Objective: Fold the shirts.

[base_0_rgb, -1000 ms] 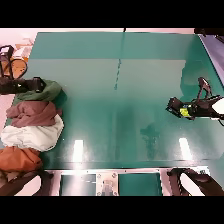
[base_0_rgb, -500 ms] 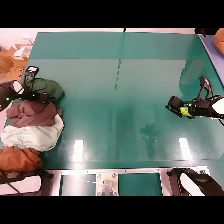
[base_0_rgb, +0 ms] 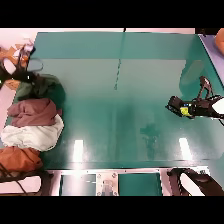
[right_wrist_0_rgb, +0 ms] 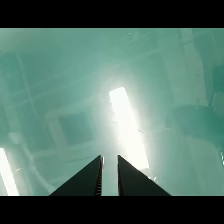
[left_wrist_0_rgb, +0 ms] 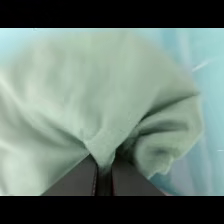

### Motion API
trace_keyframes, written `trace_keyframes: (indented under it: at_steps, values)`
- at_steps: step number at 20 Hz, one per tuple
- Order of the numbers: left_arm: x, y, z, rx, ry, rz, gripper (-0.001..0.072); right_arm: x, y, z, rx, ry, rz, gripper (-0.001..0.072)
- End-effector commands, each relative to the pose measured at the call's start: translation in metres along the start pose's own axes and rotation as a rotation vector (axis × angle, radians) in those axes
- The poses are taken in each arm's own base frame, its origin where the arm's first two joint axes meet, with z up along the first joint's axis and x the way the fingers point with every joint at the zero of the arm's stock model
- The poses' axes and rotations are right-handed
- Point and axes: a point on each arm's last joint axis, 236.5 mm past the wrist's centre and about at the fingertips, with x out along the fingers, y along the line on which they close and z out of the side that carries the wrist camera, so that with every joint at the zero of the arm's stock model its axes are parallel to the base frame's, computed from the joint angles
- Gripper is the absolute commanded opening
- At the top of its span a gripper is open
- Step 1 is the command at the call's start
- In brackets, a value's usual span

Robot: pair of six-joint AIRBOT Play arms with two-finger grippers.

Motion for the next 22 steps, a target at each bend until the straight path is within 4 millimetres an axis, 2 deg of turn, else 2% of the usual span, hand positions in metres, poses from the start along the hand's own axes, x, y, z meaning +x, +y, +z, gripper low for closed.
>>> trace_keyframes:
  at_steps: [1, 3, 5, 7, 9, 11, 12, 13, 14, 15, 16, 18, 19, 22]
  values:
    - [-0.083, -0.077, 0.075, 0.075, -0.135, -0.165, 0.0020, -0.003, -0.001, 0.006, 0.001, -0.015, -0.001, 0.0125]
    - [-0.132, -0.138, 0.111, 0.129, -0.254, -0.255, 0.0020, -0.012, -0.005, 0.019, 0.006, -0.047, -0.004, 0.0125]
    - [-0.158, -0.196, 0.121, 0.130, -0.287, -0.359, 0.0021, -0.024, -0.012, 0.031, -0.022, -0.063, -0.016, 0.0125]
    - [-0.161, -0.258, 0.109, 0.116, -0.235, -0.491, 0.0021, -0.035, -0.018, 0.042, -0.025, -0.085, -0.027, 0.0124]
    - [-0.154, -0.319, 0.092, 0.136, -0.177, -0.618, 0.0021, -0.043, -0.024, 0.047, -0.009, -0.090, -0.038, 0.0124]
    - [-0.140, -0.367, 0.075, 0.159, -0.120, -0.698, 0.0022, -0.043, -0.029, 0.048, -0.019, -0.086, -0.045, 0.0125]
    - [-0.130, -0.385, 0.067, 0.150, -0.080, -0.723, 0.0025, -0.042, -0.030, 0.045, -0.017, -0.073, -0.047, 0.0125]
    - [-0.120, -0.401, 0.057, 0.144, -0.035, -0.747, 0.0281, -0.041, -0.030, 0.043, -0.015, -0.062, -0.049, 0.0130]
    - [-0.111, -0.413, 0.049, 0.113, 0.011, -0.763, 0.0644, -0.040, -0.031, 0.043, -0.014, -0.056, -0.050, 0.0172]
    - [-0.106, -0.418, 0.045, 0.060, 0.052, -0.778, 0.0685, -0.039, -0.031, 0.042, -0.013, -0.051, -0.050, 0.0241]
    - [-0.104, -0.415, 0.045, 0.041, 0.064, -0.781, 0.0684, -0.038, -0.032, 0.041, -0.013, -0.045, -0.052, 0.0307]
    - [-0.108, -0.390, 0.052, 0.028, 0.080, -0.766, 0.0684, -0.038, -0.032, 0.037, -0.032, -0.027, -0.053, 0.0397]
    - [-0.111, -0.368, 0.055, 0.020, 0.104, -0.750, 0.0684, -0.036, -0.033, 0.032, -0.032, -0.010, -0.055, 0.0431]
    - [-0.108, -0.288, 0.056, -0.053, 0.177, -0.684, 0.0683, -0.021, -0.032, 0.005, -0.025, 0.070, -0.040, 0.0447]
